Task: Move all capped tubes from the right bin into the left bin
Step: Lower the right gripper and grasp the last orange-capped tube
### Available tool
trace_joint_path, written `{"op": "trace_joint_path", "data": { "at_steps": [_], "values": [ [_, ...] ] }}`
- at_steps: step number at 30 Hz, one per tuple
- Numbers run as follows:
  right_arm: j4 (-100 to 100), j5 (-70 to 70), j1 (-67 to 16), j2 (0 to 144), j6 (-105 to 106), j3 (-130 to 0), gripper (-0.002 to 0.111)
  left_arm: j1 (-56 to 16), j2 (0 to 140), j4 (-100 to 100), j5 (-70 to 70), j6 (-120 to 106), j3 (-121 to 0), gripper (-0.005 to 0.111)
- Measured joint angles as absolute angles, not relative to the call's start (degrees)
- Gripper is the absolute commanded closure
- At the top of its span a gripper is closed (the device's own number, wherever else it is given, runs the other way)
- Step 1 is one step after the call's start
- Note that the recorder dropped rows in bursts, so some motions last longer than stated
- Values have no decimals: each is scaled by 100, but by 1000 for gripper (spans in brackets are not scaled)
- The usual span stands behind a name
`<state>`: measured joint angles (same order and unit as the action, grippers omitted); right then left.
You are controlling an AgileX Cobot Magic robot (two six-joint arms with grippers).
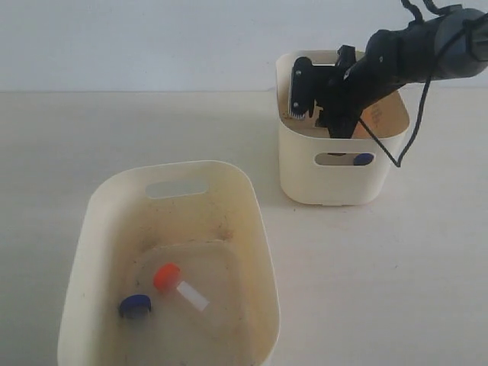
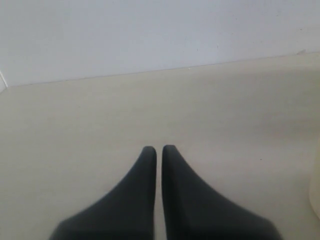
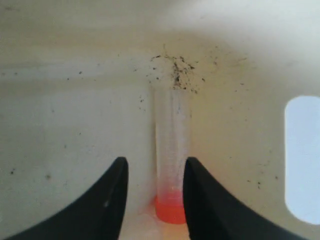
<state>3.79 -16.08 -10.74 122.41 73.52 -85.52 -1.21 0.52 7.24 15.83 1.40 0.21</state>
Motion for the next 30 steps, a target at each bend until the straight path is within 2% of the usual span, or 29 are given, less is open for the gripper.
{"op": "trace_joint_path", "data": {
  "at_steps": [11, 30],
  "values": [
    [143, -791, -1014, 12593, 7348, -8561, 65, -121, 52, 724, 1583, 140, 21, 102],
    [-66, -926, -842, 12912, 7221, -8960, 65, -121, 52, 724, 1583, 140, 21, 102]
  ]
}}
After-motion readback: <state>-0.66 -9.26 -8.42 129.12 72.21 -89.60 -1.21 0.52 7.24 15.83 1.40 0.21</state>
